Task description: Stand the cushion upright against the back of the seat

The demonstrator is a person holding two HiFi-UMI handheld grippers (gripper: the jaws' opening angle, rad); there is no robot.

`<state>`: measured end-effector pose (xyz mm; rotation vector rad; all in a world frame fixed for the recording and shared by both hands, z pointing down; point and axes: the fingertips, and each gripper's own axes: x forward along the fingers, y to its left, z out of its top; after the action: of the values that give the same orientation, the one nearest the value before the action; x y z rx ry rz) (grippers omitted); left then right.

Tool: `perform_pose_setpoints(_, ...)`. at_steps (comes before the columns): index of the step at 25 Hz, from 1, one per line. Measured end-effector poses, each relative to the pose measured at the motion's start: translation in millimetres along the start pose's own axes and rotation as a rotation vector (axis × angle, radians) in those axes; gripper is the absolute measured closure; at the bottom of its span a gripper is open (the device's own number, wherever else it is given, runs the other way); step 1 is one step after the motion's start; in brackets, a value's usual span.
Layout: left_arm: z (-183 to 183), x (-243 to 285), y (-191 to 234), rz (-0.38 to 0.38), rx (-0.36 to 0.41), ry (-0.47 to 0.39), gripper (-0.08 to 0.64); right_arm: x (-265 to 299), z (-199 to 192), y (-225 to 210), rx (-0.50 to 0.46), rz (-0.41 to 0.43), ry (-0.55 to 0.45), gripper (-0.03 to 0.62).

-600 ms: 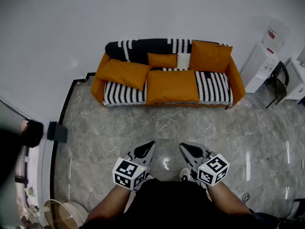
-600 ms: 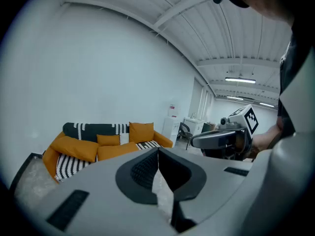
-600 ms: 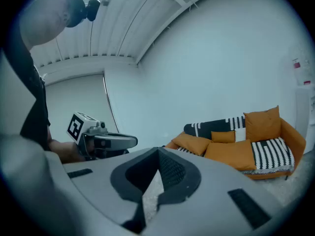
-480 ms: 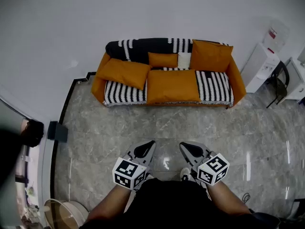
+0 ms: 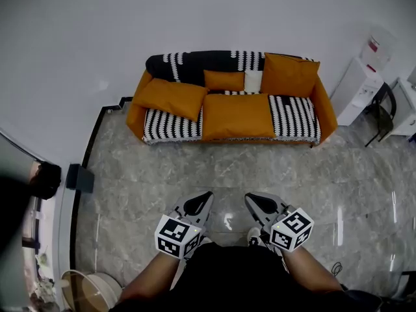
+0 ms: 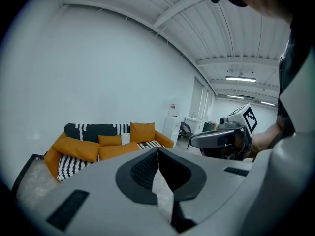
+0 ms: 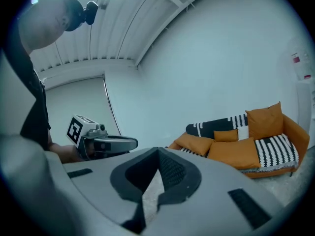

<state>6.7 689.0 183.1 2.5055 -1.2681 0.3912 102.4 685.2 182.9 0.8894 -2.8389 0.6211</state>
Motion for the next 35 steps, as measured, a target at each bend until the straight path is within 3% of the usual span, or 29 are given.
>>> perform_pose_setpoints(17,-11,-28,25,0.004,-0.026,0.001,0.543,31,-21,33,-0.040,0.022,0.086,0.552)
perform_pose_setpoints(35,-48,-102,126,0.090,-0.074,0.001,0.543,120,-28,84,-0.050,0.004,0.097,0.552)
